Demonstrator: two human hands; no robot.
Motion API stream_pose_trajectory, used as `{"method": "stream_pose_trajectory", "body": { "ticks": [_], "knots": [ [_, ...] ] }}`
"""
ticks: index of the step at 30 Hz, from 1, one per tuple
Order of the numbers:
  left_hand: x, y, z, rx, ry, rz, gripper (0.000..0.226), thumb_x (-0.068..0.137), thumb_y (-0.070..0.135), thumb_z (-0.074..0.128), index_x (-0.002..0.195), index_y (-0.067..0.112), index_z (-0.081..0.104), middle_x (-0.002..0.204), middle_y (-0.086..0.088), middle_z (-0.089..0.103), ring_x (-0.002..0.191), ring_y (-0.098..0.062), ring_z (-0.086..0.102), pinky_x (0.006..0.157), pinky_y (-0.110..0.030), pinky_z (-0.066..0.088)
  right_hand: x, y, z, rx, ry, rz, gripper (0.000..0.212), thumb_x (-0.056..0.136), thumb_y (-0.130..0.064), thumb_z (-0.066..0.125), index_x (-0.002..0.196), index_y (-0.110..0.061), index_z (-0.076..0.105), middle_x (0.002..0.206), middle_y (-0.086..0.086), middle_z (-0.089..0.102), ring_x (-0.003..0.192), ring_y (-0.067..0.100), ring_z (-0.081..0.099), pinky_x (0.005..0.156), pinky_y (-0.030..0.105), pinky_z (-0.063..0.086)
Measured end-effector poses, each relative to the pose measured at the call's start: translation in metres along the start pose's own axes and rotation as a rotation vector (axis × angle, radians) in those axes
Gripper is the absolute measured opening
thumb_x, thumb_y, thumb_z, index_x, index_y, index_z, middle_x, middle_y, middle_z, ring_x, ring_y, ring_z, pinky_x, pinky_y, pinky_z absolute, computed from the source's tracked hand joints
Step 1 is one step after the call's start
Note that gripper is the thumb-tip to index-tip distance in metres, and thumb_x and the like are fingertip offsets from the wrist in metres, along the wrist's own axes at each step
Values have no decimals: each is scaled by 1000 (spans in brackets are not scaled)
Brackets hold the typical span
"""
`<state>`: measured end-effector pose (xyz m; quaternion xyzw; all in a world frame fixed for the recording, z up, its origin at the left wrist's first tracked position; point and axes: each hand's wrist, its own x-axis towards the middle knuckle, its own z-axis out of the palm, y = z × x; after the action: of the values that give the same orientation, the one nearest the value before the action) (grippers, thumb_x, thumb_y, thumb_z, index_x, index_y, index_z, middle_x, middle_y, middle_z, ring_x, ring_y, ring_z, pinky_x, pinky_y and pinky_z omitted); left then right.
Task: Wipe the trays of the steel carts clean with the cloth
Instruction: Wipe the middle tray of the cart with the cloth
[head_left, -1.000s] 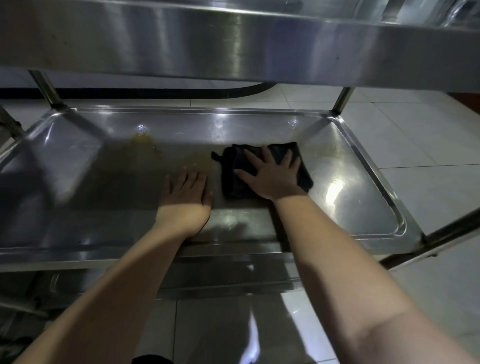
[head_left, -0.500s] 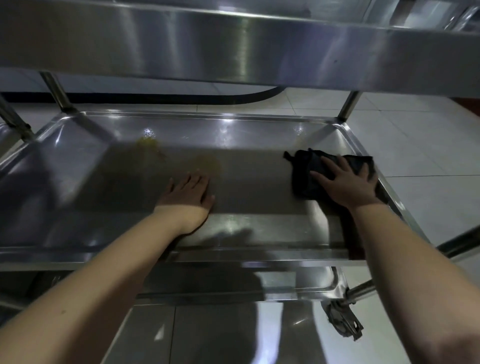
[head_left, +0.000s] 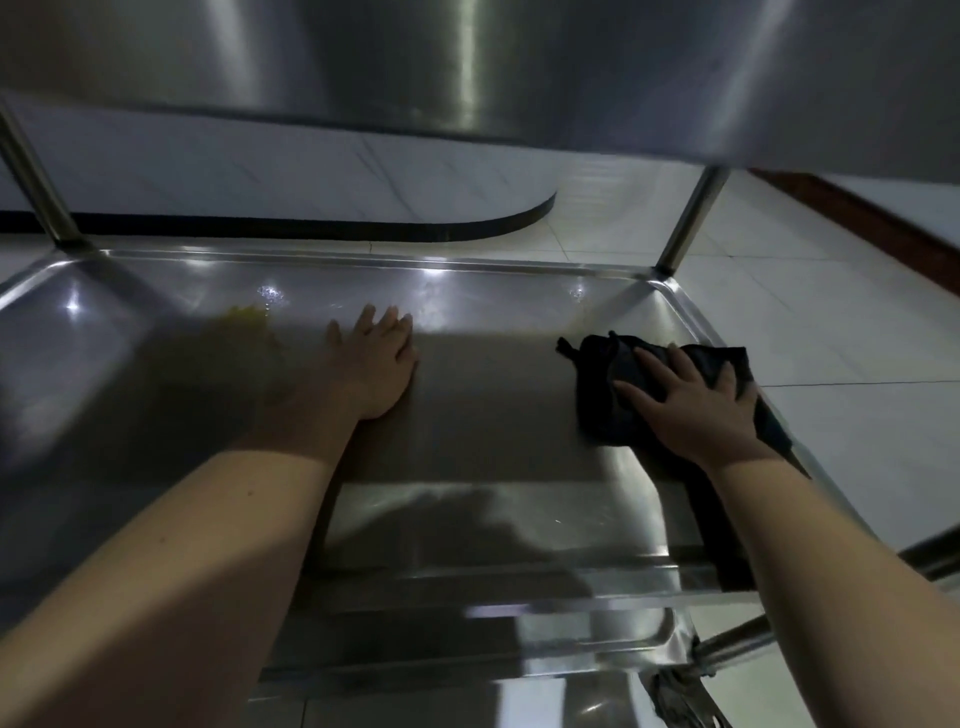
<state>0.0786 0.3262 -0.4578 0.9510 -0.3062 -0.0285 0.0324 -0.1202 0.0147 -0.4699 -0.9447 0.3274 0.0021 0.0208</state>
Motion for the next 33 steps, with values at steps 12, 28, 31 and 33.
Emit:
{"method": "stream_pose_trajectory", "body": {
  "ticks": [12, 28, 31, 33],
  "knots": [
    [3, -7, 6, -85, 23, 6, 55, 106, 37, 15, 157, 22, 3, 164, 2, -1, 150, -16, -2, 120, -49, -1, 15, -203, 1, 23, -20, -317, 74, 83, -83, 19, 150, -51, 9, 164, -2, 7, 142, 54, -9, 109, 71, -11],
    [-1, -1, 6, -64, 5, 5, 58, 105, 41, 14, 157, 18, 3, 164, 0, -5, 150, -15, -4, 121, -48, -3, 61, -20, -10, 45, -46, 72, 75, 79, -84, 24, 147, -54, 14, 162, -10, 14, 145, 47, 0, 111, 68, -4],
    [-3, -1, 6, -57, 12, 0, 57, 105, 41, 14, 157, 18, 3, 164, 0, -4, 150, -15, -3, 121, -48, -2, 69, -69, -8, 41, -61, -15, 71, 81, -82, 22, 146, -57, 12, 162, -12, 11, 144, 50, -3, 108, 72, -8],
    [-3, -2, 5, -75, 13, -5, 57, 106, 40, 16, 157, 17, 3, 164, 0, -3, 150, -15, -3, 120, -48, -2, 69, -114, -5, 30, -55, -153, 70, 81, -82, 20, 146, -57, 10, 163, -10, 10, 144, 50, -4, 107, 71, -9]
  ]
}}
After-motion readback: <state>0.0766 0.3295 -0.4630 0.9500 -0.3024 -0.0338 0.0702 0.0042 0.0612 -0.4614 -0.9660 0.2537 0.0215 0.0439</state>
